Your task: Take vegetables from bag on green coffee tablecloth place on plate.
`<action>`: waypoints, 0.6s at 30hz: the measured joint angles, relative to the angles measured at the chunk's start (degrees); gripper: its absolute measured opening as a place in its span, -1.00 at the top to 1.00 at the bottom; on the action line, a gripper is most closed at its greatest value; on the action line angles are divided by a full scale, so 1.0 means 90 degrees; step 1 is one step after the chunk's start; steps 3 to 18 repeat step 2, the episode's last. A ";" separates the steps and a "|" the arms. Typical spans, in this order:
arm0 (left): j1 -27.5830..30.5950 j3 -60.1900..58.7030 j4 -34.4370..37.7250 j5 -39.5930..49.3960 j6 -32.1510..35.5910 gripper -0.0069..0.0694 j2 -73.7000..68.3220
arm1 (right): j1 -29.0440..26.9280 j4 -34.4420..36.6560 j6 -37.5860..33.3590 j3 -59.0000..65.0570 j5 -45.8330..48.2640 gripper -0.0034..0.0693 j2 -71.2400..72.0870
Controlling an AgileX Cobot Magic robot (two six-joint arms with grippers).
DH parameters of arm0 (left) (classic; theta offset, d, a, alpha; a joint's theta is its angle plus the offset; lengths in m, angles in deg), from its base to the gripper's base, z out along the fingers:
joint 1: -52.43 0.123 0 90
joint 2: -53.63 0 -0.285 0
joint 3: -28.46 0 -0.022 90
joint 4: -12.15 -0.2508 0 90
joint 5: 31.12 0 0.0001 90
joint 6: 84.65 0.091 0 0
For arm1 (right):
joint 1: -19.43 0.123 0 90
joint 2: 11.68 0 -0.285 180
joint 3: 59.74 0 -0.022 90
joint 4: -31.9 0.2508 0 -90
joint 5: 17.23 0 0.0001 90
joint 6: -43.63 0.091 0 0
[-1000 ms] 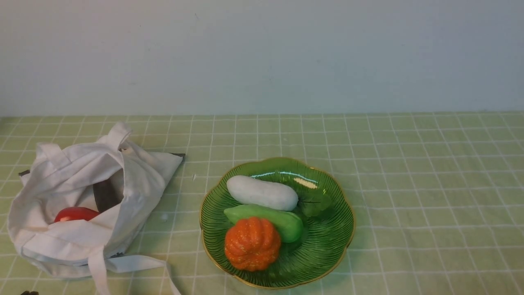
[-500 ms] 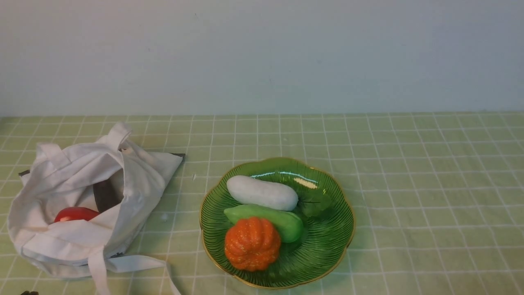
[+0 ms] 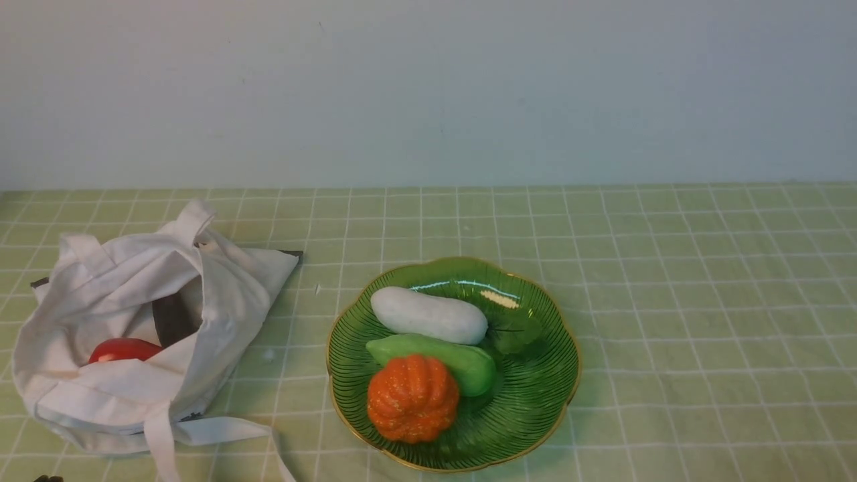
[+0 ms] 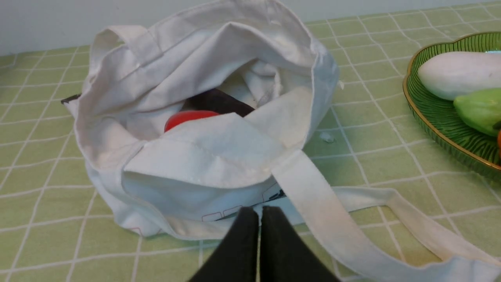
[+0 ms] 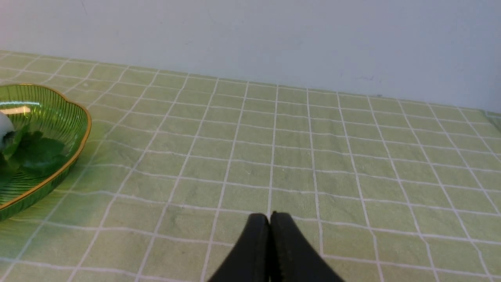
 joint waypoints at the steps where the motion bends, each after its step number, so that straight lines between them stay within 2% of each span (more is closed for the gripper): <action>1: 0.0000 0.0000 0.0000 0.0000 0.0000 0.83 0.0000 | 0.0000 0.0000 0.0000 0.0000 0.0000 0.95 0.0000; 18: 0.0000 0.0000 0.0000 0.0000 0.0000 0.83 0.0000 | 0.0000 0.0000 0.0000 0.0000 0.0000 0.95 0.0000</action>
